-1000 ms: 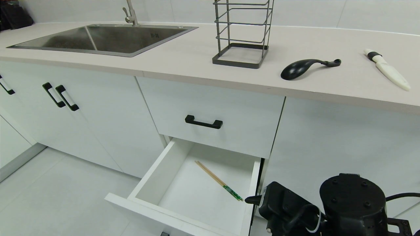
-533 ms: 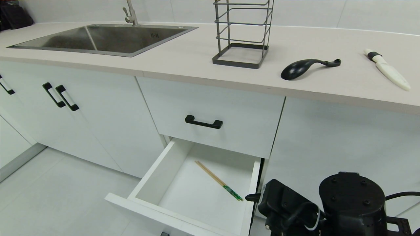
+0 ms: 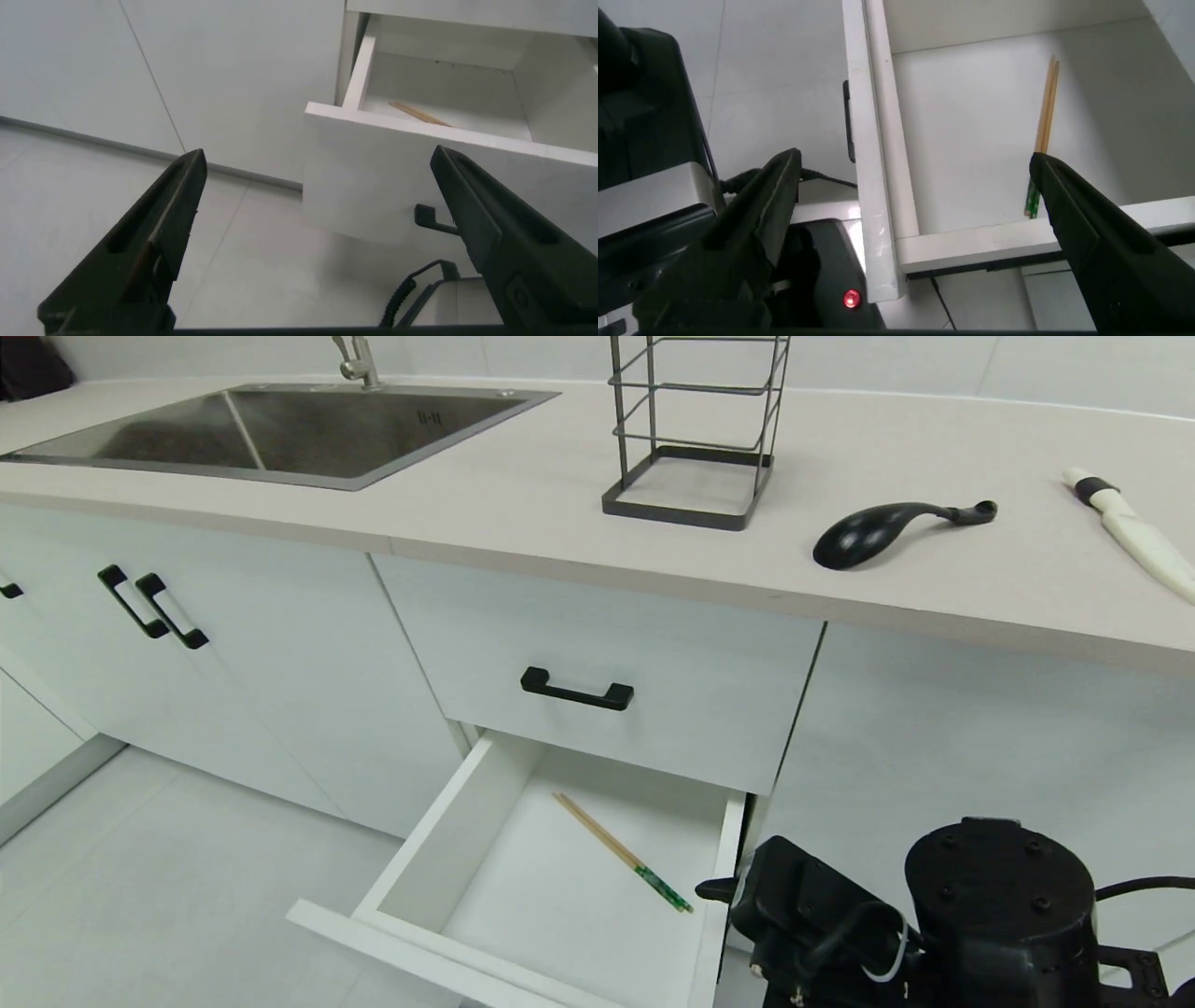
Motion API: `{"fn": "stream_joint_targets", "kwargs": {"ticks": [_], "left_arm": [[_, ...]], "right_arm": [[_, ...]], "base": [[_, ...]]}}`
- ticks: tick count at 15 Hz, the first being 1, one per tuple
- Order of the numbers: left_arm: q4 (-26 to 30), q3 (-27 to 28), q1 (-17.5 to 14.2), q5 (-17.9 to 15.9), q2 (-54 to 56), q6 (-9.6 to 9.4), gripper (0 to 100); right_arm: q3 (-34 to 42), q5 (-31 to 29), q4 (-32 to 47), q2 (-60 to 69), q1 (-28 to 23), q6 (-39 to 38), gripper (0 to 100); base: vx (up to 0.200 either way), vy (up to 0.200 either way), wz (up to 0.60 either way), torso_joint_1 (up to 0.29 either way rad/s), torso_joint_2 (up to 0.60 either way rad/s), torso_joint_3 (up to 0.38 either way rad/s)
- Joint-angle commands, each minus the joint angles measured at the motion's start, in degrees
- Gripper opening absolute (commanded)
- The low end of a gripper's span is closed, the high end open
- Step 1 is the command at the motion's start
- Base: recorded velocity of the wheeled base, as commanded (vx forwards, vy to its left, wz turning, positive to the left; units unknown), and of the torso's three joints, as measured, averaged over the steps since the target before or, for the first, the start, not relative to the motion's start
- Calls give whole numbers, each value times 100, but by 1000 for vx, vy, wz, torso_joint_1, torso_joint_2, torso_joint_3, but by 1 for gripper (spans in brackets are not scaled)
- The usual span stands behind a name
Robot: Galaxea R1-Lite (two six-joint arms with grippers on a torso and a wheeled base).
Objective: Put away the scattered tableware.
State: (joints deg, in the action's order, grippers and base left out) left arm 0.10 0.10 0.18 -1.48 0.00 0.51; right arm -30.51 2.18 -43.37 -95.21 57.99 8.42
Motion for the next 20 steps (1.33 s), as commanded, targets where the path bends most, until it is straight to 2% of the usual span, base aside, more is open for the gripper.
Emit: {"fn": "stream_joint_targets", "kwargs": {"ticks": [1,9,12,20], "left_arm": [[-10,-1,-1,-2,0,2,100],[-10,-1,-1,-2,0,2,100],[-10,-1,-1,-2,0,2,100],[-10,-1,-1,-2,0,2,100]], "right_arm": [[-16,2,-4,-24,11,1,100],[-95,-25,-4,-68,11,1,100],[-192,-25,-4,-121,11,1,100],[-631,-7,4,-455,11,-16,100]], "base": [[0,0,0,246,-154,-193],[0,0,0,229,-551,-220],[0,0,0,77,-486,-221],[0,0,0,328,-503,-239]]}}
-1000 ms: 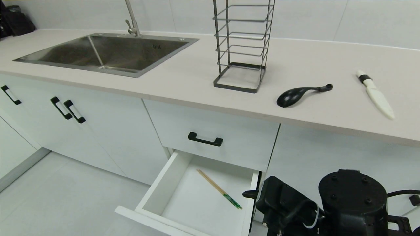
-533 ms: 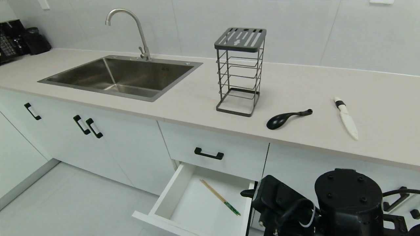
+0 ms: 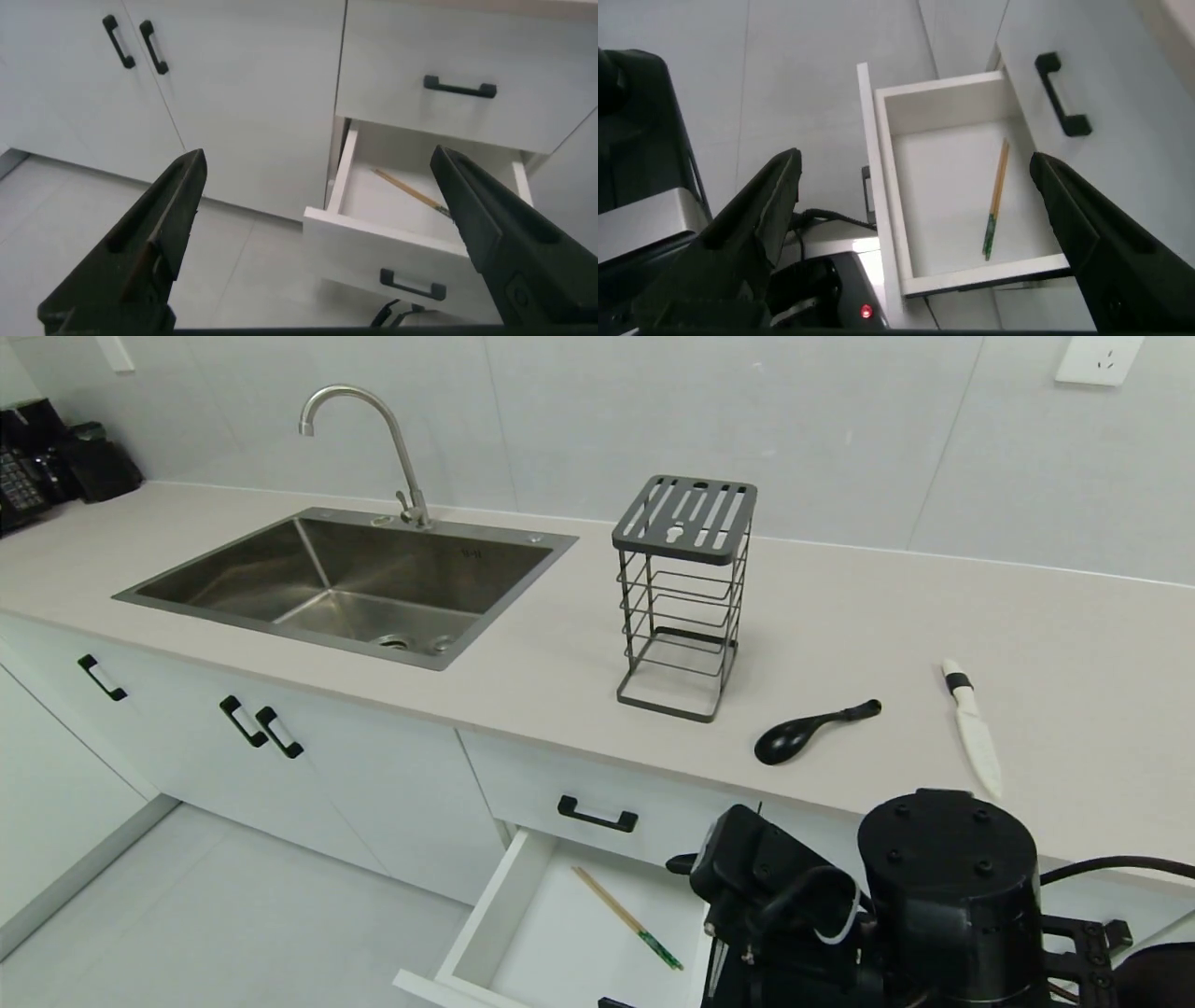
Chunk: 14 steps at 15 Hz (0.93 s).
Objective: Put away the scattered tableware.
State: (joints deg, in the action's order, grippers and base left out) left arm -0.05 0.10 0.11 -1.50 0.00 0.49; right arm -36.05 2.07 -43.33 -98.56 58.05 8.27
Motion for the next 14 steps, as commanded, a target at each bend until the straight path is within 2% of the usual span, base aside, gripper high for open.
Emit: {"fn": "stream_joint_targets", "kwargs": {"ticks": [1,6,11,14], "left_arm": [[5,-1,7,1,0,4,100],[5,-1,-2,1,0,4,100],[5,-1,7,1,0,4,100],[5,-1,7,1,0,4,100]], "right_arm": [[-254,39,35,-207,4,0,100],[-676,136,61,-585,4,0,100],[-561,496,61,-603,-22,-9,100],[-350,584,8,-603,-250,-62,100]], "base": [[0,0,0,271,-505,-251],[0,0,0,288,-547,-265],[0,0,0,300,-586,-285],[0,0,0,198,-391,-181]]}}
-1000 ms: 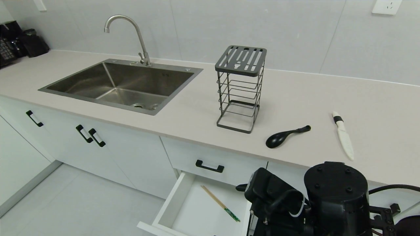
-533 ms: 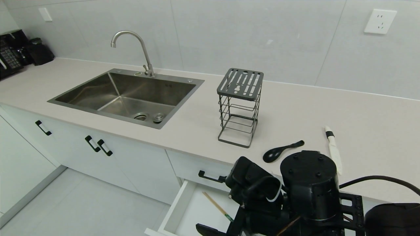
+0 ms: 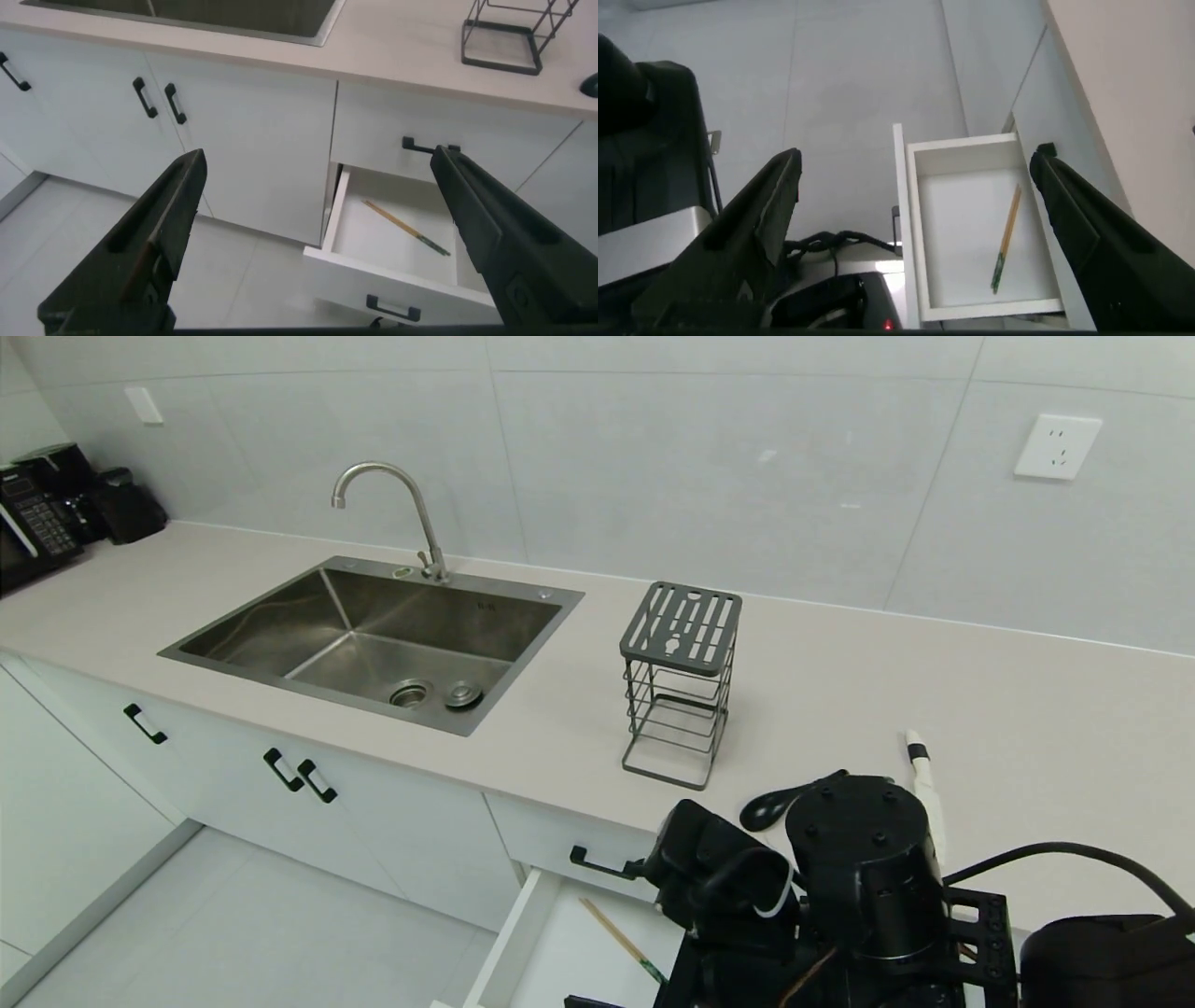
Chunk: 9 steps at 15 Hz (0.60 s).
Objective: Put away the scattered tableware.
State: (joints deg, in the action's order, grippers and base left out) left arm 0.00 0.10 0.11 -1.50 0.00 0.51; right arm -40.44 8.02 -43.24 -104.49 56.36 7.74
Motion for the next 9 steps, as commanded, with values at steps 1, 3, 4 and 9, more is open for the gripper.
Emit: {"fn": "stream_joint_targets", "kwargs": {"ticks": [1,3,4,9], "left_arm": [[0,-1,7,1,0,2,100],[0,-1,7,1,0,2,100],[0,-1,7,1,0,2,100],[0,-1,7,1,0,2,100]], "right_arm": [[247,-20,0,7,-178,-89,100],[598,-81,0,139,-336,-273,100],[704,-152,0,227,-406,-273,100],[1257,-688,0,948,-1039,-343,100]], "base": [[0,0,0,51,-71,-41],[0,0,0,0,0,0],[0,0,0,0,0,0],[0,0,0,0,0,0]]}}
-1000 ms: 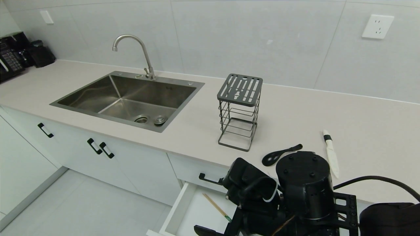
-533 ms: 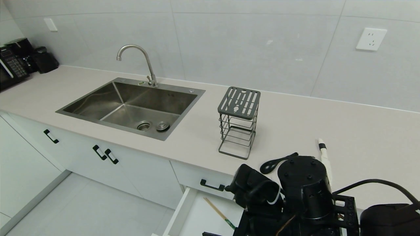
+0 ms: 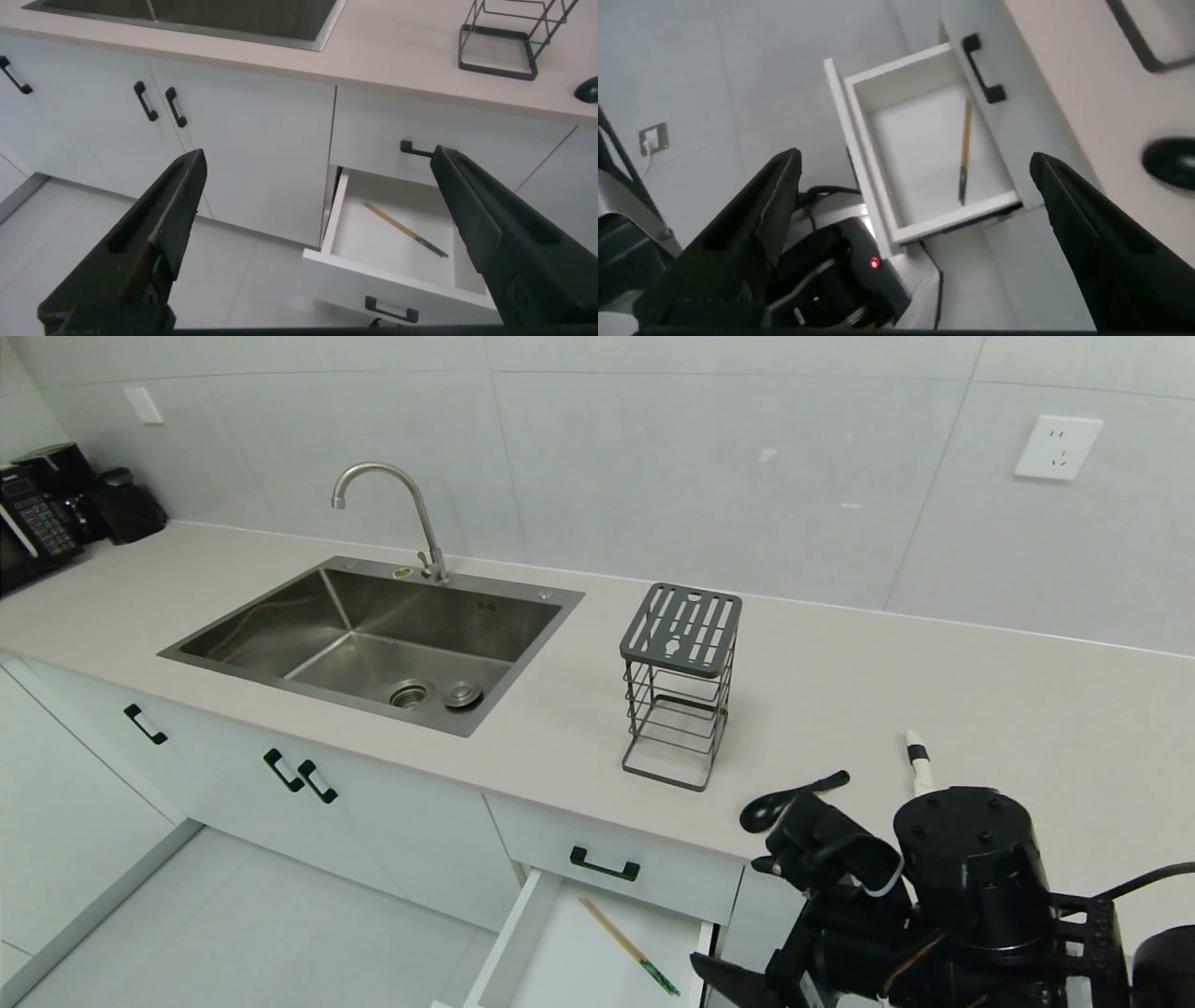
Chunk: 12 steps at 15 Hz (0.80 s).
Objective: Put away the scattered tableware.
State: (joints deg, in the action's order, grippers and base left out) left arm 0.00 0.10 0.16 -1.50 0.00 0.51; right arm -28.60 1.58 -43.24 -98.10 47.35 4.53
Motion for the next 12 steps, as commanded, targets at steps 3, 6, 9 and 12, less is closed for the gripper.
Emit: {"fn": "stream_joint_targets", "kwargs": {"ticks": [3,6,9,12], "left_arm": [[0,-1,2,1,0,2,100],[0,-1,2,1,0,2,100],[0,-1,2,1,0,2,100],[0,-1,2,1,0,2,100]], "right_arm": [[346,-132,0,511,-393,-58,100],[557,-308,26,827,-991,-49,100],[487,-536,53,792,-1500,-14,100],[504,-325,53,801,-2204,487,100]], "base": [[0,0,0,0,0,0],[0,0,0,0,0,0],[0,0,0,0,0,0],[0,0,0,0,0,0]]}}
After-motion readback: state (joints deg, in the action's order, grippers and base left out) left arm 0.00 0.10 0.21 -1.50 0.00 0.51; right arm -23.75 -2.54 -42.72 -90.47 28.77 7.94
